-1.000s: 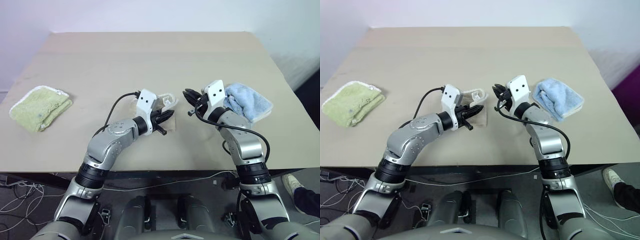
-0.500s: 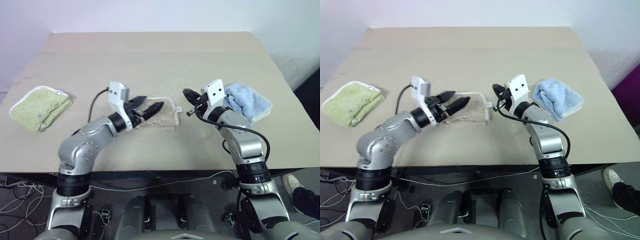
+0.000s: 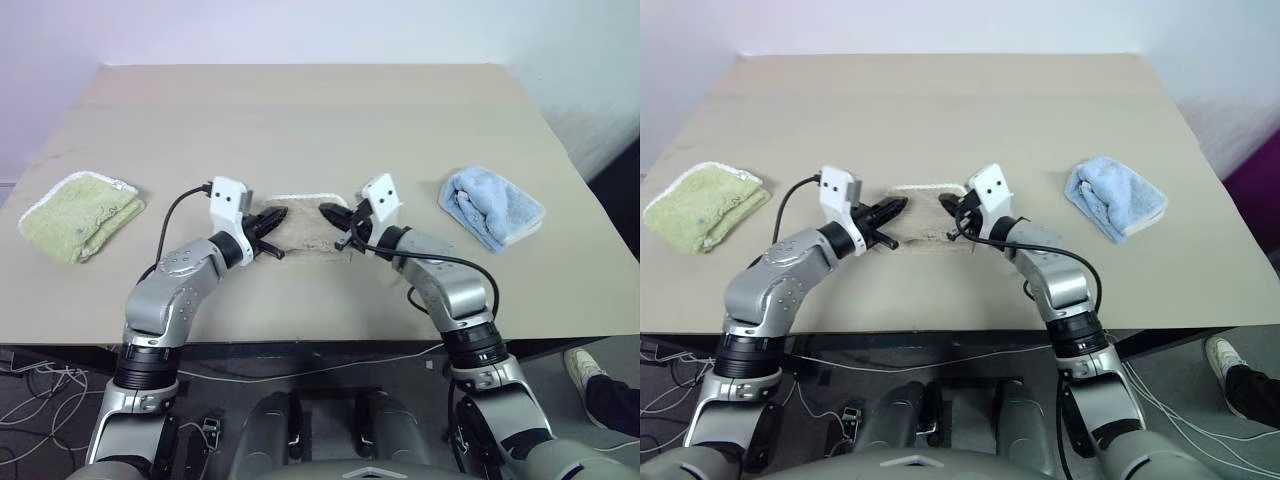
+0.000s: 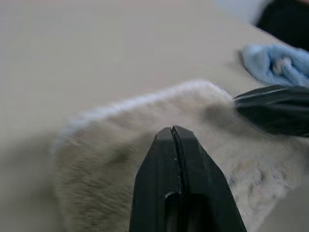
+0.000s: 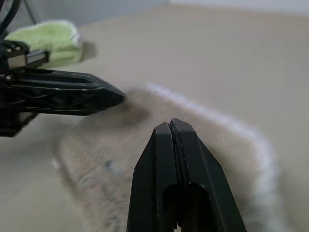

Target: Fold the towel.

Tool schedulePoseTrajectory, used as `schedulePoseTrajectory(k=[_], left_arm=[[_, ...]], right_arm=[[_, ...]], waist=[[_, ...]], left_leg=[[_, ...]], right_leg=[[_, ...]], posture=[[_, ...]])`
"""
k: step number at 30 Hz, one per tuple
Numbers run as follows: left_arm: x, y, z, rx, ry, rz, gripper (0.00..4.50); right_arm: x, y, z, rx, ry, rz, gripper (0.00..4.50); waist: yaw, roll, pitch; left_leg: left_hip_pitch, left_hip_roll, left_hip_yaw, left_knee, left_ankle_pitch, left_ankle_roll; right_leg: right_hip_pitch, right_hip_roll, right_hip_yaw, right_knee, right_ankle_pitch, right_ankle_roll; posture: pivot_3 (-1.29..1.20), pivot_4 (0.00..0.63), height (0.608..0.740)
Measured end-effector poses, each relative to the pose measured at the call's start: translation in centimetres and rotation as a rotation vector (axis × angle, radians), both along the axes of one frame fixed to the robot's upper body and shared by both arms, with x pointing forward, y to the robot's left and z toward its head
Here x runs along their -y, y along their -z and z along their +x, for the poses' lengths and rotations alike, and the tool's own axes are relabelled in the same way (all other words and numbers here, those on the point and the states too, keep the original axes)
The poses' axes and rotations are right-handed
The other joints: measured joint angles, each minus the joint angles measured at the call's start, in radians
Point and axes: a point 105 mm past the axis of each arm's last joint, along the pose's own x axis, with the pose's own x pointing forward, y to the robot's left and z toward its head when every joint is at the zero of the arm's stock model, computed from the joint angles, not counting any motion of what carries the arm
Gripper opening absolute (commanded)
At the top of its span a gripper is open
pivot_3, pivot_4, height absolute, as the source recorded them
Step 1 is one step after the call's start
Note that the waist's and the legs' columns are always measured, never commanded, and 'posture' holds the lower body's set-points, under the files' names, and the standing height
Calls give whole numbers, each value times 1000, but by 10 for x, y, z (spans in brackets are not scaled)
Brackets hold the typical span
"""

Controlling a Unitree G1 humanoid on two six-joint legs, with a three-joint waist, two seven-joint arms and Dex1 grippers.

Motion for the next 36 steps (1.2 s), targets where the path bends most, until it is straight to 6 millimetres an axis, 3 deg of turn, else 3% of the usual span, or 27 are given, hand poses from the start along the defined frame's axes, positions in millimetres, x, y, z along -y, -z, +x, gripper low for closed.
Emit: schedulePoseTrajectory(k=[4, 9, 12, 15, 19, 24, 29, 36], left_arm=[[-6, 31, 1, -55, -17, 149, 49], [-4, 35, 0, -18, -8, 175, 49], [-4, 25, -1, 2, -21, 23, 49], [-20, -1, 1, 70, -67, -102, 49], [-61, -10, 5, 129, -180, 26, 0], [-109, 14, 1, 89, -276, 216, 0], [-111, 21, -6, 86, -243, 231, 0], [-99, 27, -14, 75, -182, 183, 0]], right_arm=[[3, 28, 2, -96, 31, -53, 0], [4, 33, 0, -100, 35, -54, 0], [10, 28, -4, -83, 43, -13, 0], [23, 11, -5, -51, 68, 37, 0], [54, -8, 0, -64, 144, 113, 897], [78, -6, 2, -280, 188, 287, 2653], [73, -6, -1, -435, 139, 373, 4368], [61, 15, -4, -571, 113, 343, 4461]], waist=[[-1, 0, 0], [0, 0, -1], [0, 0, -1], [-1, 0, -1], [-1, 0, -1], [-2, 1, 0], [0, 1, 0], [-3, 1, 0]], left_leg=[[0, 0, 0, 0, 0, 0], [2, 0, 0, 0, -1, 1], [1, 0, -1, 0, -1, 1], [-1, 0, -1, 0, 0, 0], [-1, 0, -1, 0, -2, 2], [-2, 0, -1, 0, -3, 4], [-5, 0, -1, 0, -3, 4], [-7, 0, -1, 0, -3, 4]], right_leg=[[-1, 0, 0, 0, 0, 0], [1, -1, 0, 0, 0, 0], [0, -4, 0, 0, 0, 0], [-2, -4, 0, 1, 0, 0], [-2, -2, 0, 2, 0, 0], [-3, -2, 0, 2, 0, -1], [-7, -5, 0, 2, 1, -2], [-9, -5, 0, 3, 1, -2]], posture=[[0, 150, 740], [0, 150, 740], [0, 150, 740], [0, 150, 740], [0, 150, 740], [0, 150, 740], [0, 150, 740], [0, 150, 740]])
